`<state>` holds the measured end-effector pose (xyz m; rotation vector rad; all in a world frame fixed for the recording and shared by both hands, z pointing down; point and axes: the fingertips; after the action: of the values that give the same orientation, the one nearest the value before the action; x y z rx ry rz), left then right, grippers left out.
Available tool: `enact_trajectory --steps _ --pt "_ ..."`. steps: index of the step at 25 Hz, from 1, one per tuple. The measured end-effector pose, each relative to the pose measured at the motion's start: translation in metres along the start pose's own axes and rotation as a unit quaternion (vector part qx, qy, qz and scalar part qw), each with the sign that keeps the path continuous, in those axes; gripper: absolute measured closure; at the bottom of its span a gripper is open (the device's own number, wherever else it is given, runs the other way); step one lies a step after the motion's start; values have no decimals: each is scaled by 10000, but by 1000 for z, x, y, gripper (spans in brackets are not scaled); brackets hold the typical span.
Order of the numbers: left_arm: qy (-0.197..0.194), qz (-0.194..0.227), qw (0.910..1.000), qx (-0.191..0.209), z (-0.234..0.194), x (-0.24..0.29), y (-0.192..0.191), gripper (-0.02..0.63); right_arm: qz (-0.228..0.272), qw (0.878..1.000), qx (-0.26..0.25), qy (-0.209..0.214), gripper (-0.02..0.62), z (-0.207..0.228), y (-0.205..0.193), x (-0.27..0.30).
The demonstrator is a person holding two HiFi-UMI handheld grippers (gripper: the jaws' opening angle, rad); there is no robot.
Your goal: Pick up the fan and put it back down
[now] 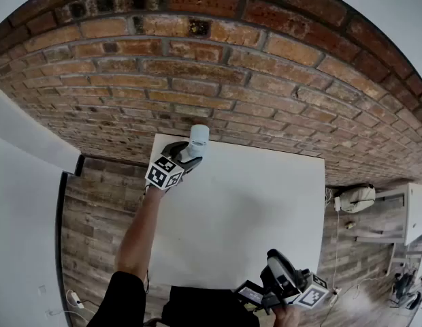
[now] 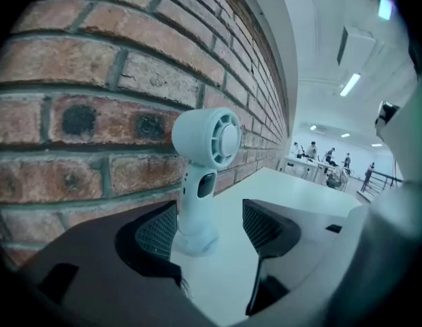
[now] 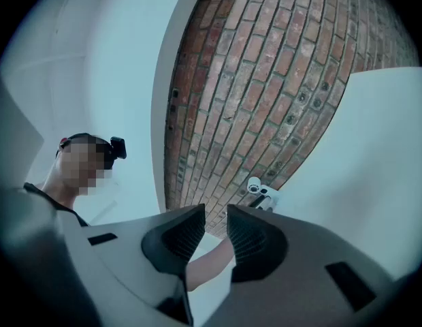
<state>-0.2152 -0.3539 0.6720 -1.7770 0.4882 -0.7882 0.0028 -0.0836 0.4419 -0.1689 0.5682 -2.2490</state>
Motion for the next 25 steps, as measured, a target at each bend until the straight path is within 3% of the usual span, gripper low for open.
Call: enact_trajectory --steps 7,10,12,18,25 --pt "-456 253 9951 835 -21 19 33 310 -13 9997 -101 -227 512 15 1 2" --pt "-602 409 9930 933 -22 20 39 394 3 9995 -155 -259 512 10 0 1" --pt "-663 425 9921 974 -20 17 39 410 9 9995 -199 -257 512 7 0 0" --pt "-1007 756 9890 776 18 0 55 426 5 9996 -238 -122 512 2 -3 -3" --pt "-1281 1251 9830 403 98 -20 99 428 63 9991 -199 373 512 -12 8 -14"
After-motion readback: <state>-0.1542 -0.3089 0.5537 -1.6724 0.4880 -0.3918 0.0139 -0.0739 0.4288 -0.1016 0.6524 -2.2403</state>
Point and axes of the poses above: the fingertips, and each gripper's own axes: x forward along the fingers, z to its right, y out of its top, and after that the axes turned 8 degrees about z, right-handed
